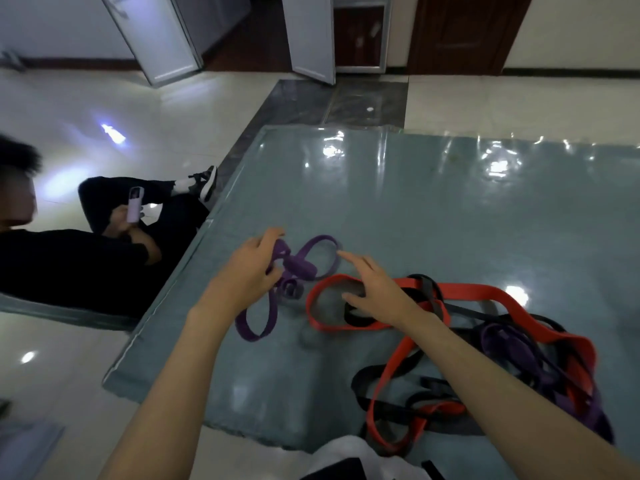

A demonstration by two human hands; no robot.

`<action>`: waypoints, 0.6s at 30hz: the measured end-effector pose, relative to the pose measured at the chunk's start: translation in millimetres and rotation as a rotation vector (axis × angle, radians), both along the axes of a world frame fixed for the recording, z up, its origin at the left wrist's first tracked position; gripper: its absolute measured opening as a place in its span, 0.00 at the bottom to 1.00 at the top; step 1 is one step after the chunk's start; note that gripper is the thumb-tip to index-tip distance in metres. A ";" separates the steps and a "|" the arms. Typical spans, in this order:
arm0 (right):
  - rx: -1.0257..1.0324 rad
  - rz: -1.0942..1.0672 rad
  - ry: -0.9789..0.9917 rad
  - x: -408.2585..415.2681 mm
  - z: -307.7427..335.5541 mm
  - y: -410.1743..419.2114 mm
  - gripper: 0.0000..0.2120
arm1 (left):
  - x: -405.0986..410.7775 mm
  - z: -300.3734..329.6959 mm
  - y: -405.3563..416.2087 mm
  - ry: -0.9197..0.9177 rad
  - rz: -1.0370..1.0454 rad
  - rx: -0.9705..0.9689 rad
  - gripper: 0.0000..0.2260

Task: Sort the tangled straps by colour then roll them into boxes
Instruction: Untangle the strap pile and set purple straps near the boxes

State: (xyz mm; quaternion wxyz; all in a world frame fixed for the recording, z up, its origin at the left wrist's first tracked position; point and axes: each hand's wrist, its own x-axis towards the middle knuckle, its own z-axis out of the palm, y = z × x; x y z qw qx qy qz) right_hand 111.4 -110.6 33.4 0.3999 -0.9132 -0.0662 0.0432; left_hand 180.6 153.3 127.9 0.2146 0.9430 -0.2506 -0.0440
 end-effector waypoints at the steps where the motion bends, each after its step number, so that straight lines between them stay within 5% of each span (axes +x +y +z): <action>1: 0.007 0.001 -0.021 6.4 7.5 4.5 0.42 | -0.8 16.9 -6.7 -0.043 -0.050 -0.002 0.23; 7: 0.111 -0.003 -0.009 36.7 39.8 15.1 0.57 | 1.7 102.2 -42.0 -0.314 -0.314 -0.032 0.20; 10: 0.016 -0.004 0.038 47.2 45.4 12.5 0.55 | 1.3 142.4 -57.0 -0.387 -0.369 -0.082 0.18; 13: 0.019 -0.027 0.089 52.3 46.1 19.7 0.45 | -1.7 173.4 -67.5 -0.439 -0.429 -0.130 0.18; 18: 0.140 -0.160 0.031 55.8 37.4 32.9 0.12 | -0.9 211.6 -66.9 -0.510 -0.433 -0.203 0.19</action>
